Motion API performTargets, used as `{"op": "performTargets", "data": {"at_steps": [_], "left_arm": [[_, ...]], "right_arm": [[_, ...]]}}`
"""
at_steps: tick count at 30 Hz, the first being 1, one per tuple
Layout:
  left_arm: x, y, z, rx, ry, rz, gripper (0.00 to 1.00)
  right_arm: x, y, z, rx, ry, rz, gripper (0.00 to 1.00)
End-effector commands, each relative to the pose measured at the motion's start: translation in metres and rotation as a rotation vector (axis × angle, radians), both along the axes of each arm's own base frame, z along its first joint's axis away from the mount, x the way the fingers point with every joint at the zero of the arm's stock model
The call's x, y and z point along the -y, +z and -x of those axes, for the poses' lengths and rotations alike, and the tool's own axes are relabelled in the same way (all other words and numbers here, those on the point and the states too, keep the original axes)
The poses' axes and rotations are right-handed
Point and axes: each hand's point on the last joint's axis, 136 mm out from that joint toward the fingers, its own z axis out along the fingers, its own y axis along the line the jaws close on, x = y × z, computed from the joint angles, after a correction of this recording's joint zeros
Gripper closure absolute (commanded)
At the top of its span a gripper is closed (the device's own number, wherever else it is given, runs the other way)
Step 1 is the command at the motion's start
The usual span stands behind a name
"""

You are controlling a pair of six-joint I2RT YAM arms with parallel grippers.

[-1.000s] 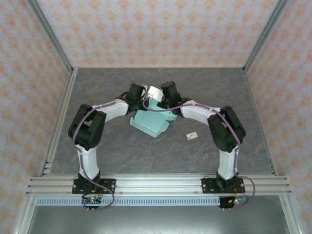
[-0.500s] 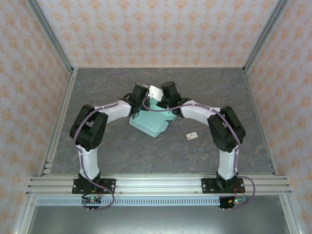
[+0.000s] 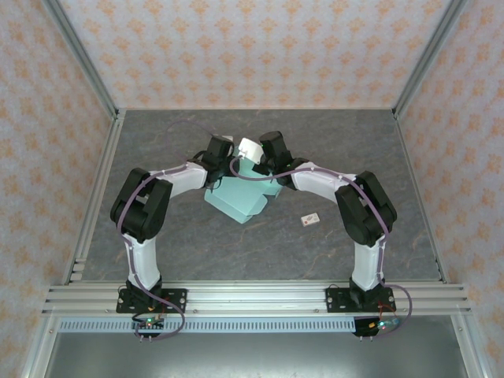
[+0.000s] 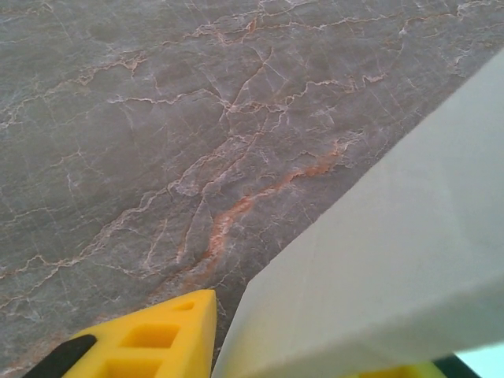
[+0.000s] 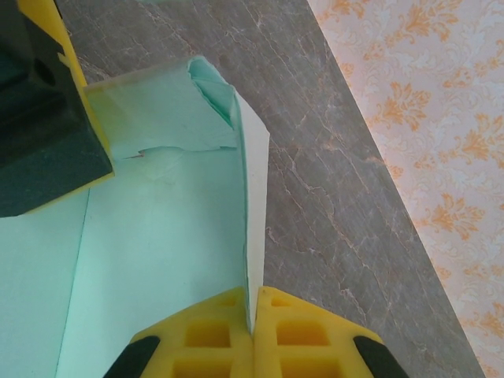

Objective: Fold the paper box

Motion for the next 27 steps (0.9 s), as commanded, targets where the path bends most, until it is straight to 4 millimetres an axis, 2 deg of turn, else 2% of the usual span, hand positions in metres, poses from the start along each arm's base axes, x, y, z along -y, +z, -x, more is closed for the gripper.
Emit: {"op": "performTargets", "data": {"at_steps": [1,10,20,27], "left_arm": [[-0.033,0.023,-0.009,0.053,0.066,0.011,0.64],[-0.017,0.037,-0.007,0.071,-0.081,0.041,0.51],[0.000,0.049,-0.003,0.089,-0.195,0.072,0.42],[0.003,0.047,0.001,0.084,-0.228,0.070,0.42]], "right_arm": [[-0.003,0.025,0.004,0.012,0.022,-0.037,0.99],[-0.004,0.024,0.003,0.003,0.034,-0.021,0.99],[-0.005,0.023,0.001,-0.006,0.040,-0.007,0.99],[-0.005,0.021,0.001,-0.010,0.041,-0.001,0.99]]}}
